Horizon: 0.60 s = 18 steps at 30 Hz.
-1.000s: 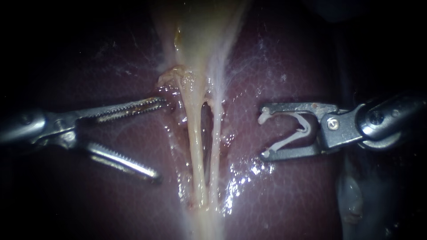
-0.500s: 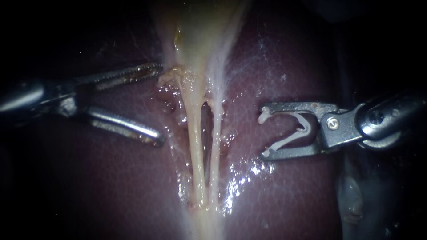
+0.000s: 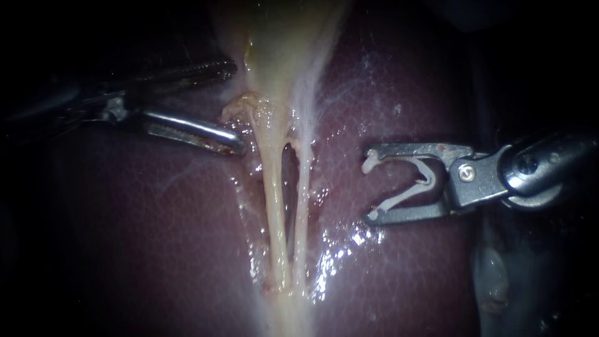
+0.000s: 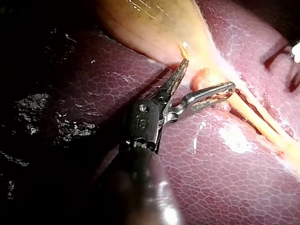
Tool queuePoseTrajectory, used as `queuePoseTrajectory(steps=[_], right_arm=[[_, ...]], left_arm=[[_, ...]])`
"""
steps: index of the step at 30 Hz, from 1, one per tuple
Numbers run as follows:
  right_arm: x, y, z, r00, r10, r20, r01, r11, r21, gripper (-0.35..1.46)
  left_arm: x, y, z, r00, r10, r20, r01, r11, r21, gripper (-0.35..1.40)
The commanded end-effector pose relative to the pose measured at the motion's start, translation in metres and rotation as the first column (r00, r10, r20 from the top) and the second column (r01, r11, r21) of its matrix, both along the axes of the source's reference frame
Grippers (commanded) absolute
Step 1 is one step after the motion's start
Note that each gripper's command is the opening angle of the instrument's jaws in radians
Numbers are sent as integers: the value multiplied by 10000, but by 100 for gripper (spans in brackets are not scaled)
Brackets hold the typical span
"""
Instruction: Grabbing gallbladder
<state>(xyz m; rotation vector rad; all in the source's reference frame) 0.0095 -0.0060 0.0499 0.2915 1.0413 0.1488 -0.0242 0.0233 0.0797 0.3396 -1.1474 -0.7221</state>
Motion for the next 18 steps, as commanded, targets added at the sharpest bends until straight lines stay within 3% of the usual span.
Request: queuePoseTrajectory(steps=[1, 5, 10, 15, 18], right_arm=[[0, 0, 0, 10000, 0, -2, 0, 10000, 0, 50], [0, 0, 0, 10000, 0, -2, 0, 10000, -1, 50], [0, 0, 0, 10000, 0, -1, 0, 10000, -1, 50], [0, 0, 0, 10000, 0, -1, 0, 10000, -2, 50], [0, 0, 0, 10000, 0, -1, 0, 10000, -2, 50]], left_arm=[[0, 0, 3, 10000, 13, -35, -13, 10000, 38, 66], [1, -2, 11, 9999, 24, -154, -20, 9997, 258, 51], [2, -2, 11, 9998, -18, -196, 28, 9988, 493, 19], [5, -2, 11, 9996, 33, -291, -14, 9980, 638, -35], [8, -3, 10, 9995, 55, -325, -32, 9975, 709, -35]])
